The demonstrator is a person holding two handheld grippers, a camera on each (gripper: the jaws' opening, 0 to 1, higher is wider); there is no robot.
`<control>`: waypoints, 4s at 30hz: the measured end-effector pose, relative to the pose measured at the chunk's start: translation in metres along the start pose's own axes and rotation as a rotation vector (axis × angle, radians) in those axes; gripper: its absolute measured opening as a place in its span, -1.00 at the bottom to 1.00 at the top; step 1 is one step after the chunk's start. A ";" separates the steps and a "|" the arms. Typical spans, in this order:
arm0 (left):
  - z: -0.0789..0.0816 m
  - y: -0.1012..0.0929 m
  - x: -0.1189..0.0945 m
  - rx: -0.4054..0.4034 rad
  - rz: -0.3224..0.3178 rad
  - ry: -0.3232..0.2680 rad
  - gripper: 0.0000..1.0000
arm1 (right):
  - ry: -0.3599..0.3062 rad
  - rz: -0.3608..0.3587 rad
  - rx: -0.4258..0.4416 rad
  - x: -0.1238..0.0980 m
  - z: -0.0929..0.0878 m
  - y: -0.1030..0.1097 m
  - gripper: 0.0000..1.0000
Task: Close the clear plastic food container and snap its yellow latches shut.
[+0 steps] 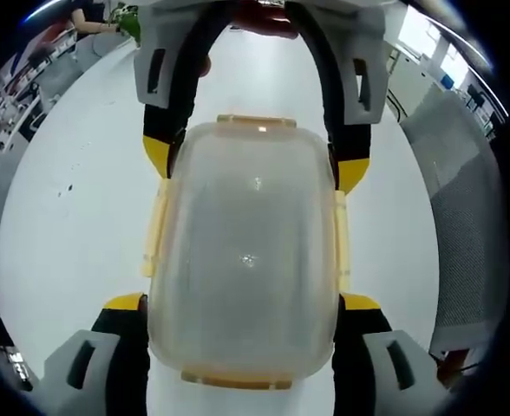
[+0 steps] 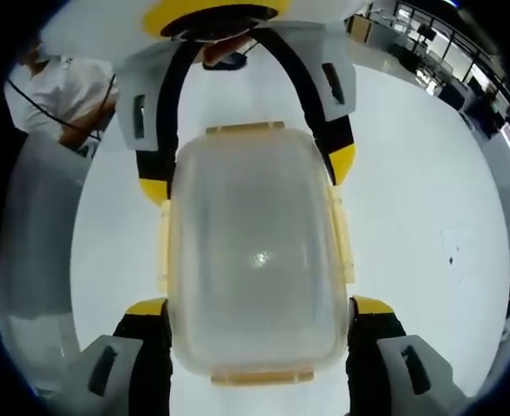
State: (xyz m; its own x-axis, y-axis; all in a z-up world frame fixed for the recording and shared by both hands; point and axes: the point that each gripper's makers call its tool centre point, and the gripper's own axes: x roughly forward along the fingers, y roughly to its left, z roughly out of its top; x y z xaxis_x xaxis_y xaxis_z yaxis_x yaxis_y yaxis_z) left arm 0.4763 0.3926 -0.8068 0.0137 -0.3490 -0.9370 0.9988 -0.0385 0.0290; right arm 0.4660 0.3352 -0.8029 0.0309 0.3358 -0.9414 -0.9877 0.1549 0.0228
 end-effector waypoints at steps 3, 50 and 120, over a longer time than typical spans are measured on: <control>0.000 0.000 0.000 0.004 0.001 0.002 0.77 | -0.003 -0.001 -0.007 0.000 0.000 0.000 0.68; 0.014 -0.002 -0.034 -0.323 0.337 -0.667 0.79 | -0.894 -0.301 0.402 -0.039 0.028 -0.008 0.72; -0.045 -0.063 -0.077 -0.746 0.491 -0.737 0.61 | -0.834 -0.505 0.592 -0.068 -0.034 0.049 0.62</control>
State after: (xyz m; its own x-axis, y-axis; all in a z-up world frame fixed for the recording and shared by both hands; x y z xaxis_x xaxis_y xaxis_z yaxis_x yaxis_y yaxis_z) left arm 0.4144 0.4647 -0.7519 0.6230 -0.6439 -0.4442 0.6755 0.7292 -0.1094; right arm 0.4105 0.2882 -0.7496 0.7152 0.5892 -0.3759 -0.6128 0.7873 0.0681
